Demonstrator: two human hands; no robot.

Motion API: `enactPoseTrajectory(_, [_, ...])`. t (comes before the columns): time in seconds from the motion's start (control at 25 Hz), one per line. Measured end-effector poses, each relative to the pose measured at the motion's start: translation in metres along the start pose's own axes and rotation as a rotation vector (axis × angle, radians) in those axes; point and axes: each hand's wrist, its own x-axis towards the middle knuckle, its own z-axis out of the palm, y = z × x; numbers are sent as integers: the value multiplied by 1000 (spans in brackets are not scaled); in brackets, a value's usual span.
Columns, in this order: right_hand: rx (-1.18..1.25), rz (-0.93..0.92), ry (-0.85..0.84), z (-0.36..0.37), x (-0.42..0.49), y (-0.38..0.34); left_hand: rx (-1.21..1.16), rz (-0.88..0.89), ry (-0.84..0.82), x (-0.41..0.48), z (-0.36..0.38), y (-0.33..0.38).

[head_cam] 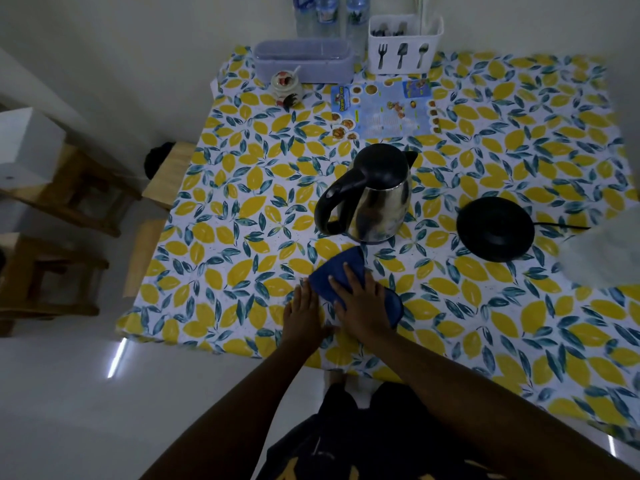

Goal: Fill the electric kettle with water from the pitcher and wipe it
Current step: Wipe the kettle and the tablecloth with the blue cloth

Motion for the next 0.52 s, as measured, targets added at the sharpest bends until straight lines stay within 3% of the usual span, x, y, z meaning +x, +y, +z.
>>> enactPoseTrajectory(0.12, [-64, -112, -37, 2, -15, 26, 8, 8, 2, 1, 1, -1])
enactPoseTrajectory(0.24, [-105, -96, -15, 0, -35, 66, -12, 0, 5, 2, 2, -1])
enactPoseTrajectory(0.52, [-41, 381, 114, -35, -10, 141, 8, 9, -5, 2, 3, -3])
